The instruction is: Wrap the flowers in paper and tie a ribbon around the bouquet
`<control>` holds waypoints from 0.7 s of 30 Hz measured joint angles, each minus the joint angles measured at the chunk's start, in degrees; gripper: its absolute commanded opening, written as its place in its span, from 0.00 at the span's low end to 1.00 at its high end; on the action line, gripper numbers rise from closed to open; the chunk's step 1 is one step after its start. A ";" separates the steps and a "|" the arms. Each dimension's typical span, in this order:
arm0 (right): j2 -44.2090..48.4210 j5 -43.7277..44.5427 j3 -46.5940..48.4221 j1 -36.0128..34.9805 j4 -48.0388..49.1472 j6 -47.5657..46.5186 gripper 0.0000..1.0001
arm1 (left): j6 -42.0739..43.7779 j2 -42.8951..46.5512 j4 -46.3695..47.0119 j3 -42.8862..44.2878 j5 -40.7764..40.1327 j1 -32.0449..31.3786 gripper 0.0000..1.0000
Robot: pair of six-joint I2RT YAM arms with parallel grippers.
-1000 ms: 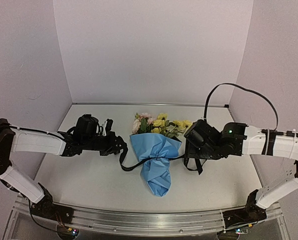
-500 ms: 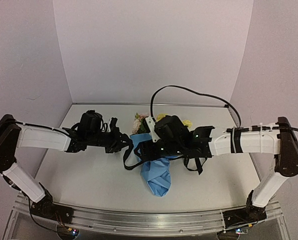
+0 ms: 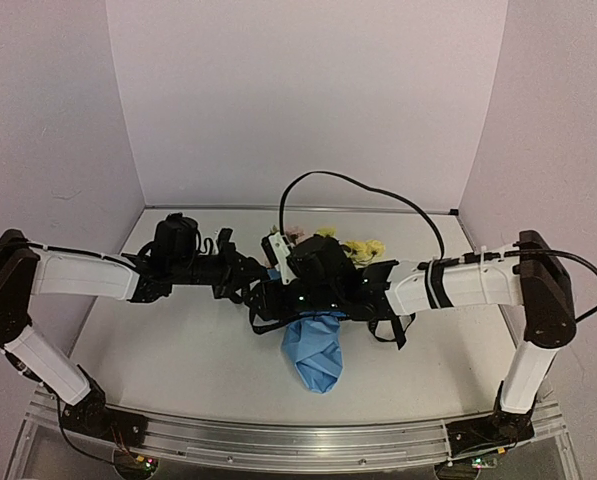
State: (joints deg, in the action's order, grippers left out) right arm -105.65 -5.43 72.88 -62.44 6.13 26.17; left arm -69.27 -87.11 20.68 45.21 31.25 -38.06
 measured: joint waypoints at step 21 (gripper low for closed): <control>-5.56 -0.21 0.98 0.86 5.46 5.74 0.40 | -2.78 4.18 2.34 -2.67 0.02 1.51 0.01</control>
State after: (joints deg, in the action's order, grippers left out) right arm -111.22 -5.64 73.87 -61.58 11.59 31.92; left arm -72.05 -82.93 23.03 42.54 31.27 -36.55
